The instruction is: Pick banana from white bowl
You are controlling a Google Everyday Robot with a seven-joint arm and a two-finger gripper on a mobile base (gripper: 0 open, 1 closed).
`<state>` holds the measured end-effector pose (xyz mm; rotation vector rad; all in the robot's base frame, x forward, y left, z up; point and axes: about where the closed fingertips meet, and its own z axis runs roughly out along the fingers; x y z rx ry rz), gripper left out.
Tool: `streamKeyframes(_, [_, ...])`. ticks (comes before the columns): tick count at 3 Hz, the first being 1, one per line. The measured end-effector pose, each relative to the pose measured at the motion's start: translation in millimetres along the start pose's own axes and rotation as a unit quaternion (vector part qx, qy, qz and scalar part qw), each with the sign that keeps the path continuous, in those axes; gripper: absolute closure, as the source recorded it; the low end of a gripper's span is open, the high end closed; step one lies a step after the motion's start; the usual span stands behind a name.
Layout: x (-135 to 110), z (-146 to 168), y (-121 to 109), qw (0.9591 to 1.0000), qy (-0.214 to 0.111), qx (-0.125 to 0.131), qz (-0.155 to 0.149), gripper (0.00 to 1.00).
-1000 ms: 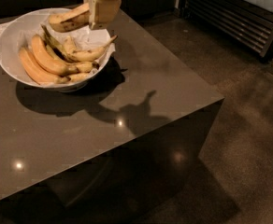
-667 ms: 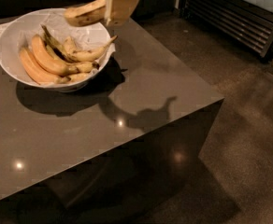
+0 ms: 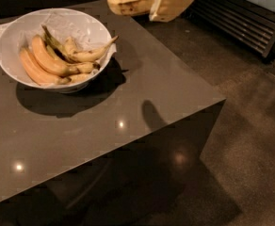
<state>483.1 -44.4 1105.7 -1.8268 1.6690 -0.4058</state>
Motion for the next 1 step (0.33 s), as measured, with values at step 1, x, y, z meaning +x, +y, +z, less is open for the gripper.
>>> streamKeyframes(1, [-2.4,-5.6,-0.6,1.0,-0.004,0.005,0.0,1.0])
